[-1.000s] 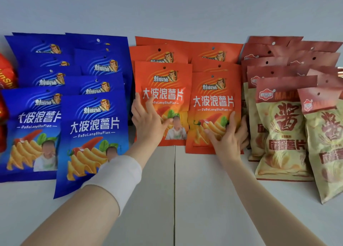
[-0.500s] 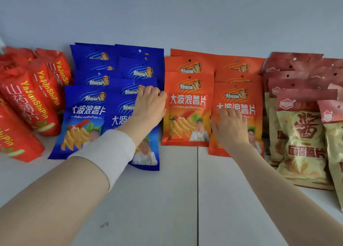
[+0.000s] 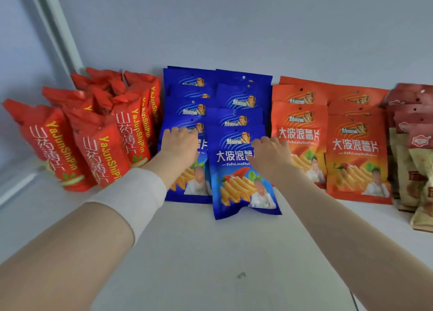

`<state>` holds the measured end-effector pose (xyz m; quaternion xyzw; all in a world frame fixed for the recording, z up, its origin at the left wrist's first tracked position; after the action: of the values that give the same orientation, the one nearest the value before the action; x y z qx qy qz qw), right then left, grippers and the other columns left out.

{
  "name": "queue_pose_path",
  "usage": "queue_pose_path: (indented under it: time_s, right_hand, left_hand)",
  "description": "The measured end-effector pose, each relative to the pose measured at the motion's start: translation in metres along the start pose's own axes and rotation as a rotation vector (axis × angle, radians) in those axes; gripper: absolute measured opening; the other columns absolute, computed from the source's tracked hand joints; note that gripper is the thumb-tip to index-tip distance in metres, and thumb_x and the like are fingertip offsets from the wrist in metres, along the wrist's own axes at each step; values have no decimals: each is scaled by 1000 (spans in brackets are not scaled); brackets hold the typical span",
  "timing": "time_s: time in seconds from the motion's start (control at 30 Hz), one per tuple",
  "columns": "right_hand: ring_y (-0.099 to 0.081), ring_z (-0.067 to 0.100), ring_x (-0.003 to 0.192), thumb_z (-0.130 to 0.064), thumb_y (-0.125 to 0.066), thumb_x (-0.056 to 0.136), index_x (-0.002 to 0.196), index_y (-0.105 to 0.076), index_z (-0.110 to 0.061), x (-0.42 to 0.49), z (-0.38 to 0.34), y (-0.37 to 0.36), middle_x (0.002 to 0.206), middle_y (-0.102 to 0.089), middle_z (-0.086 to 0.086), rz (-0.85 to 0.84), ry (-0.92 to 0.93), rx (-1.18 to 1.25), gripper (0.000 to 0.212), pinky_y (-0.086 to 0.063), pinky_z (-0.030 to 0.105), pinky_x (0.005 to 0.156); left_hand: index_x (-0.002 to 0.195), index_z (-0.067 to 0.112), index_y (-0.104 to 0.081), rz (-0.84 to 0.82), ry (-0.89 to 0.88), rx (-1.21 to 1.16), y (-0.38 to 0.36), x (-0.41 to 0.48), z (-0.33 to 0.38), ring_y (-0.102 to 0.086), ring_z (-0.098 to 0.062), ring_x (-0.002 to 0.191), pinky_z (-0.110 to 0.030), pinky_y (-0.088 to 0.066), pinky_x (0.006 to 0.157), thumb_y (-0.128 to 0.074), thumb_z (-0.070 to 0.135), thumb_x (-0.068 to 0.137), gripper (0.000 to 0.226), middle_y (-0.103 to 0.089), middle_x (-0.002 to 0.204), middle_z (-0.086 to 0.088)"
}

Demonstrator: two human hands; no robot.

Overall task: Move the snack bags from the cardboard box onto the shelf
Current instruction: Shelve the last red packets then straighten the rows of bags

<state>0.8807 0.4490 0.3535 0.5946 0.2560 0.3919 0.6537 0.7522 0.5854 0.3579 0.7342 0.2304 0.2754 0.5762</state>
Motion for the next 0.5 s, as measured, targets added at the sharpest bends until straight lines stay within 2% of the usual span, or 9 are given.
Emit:
queue_pose_path:
  time_s: [0.1, 0.17, 0.3, 0.4, 0.5]
  right_hand:
    - [-44, 27, 120, -36, -43, 95, 130, -42, -13, -3, -17, -13, 128, -50, 8, -41, -25, -3, 42, -37, 41, 96]
    - [-40, 28, 125, -43, -47, 93, 136, -36, -14, -6, -18, -24, 135, -45, 9, -31, -83, 62, 53, -36, 41, 99]
    - [-23, 33, 137, -62, -61, 75, 147, -8, -17, -20, -3, -55, 148, -24, 15, -38, -363, 470, 101, -27, 46, 109]
    - [-11, 34, 141, -63, -72, 62, 148, 3, -22, -27, 2, -84, 152, -13, 13, -109, -521, 786, 122, -20, 50, 113]
    - [-24, 29, 138, -51, -82, 57, 148, -7, -22, -27, 2, -100, 148, -27, 10, -16, -543, 1021, 121, -30, 50, 110]
  left_hand:
    - [125, 9, -43, 4, 44, -149, -19, -6, -18, -44, -33, 121, -42, -37, 96, -61, 41, 86, 54, -47, 130, -16]
    - [130, 8, -39, 18, 122, -321, -34, -8, -31, -37, -35, 128, -44, -33, 102, -63, 45, 84, 64, -38, 138, -19]
    - [146, 9, -15, 35, 322, -650, -64, -13, -51, -14, -36, 141, -45, -19, 113, -67, 52, 77, 96, -13, 152, -22]
    - [147, 9, -11, 101, 365, -753, -79, -15, -50, -18, -35, 140, -44, -20, 113, -71, 51, 73, 104, -16, 152, -20]
    - [146, 6, -18, 192, 391, -906, -88, -15, -45, -30, -32, 133, -41, -28, 108, -79, 41, 68, 105, -32, 143, -19]
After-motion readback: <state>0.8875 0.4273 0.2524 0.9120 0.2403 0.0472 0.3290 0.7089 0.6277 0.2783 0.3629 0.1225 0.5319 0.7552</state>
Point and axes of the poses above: each hand's wrist, its own x-axis towards the middle knuckle, its own y-axis out of the back of the hand, z = x × y, the point moved 4 cm from there along x, towards the middle knuckle
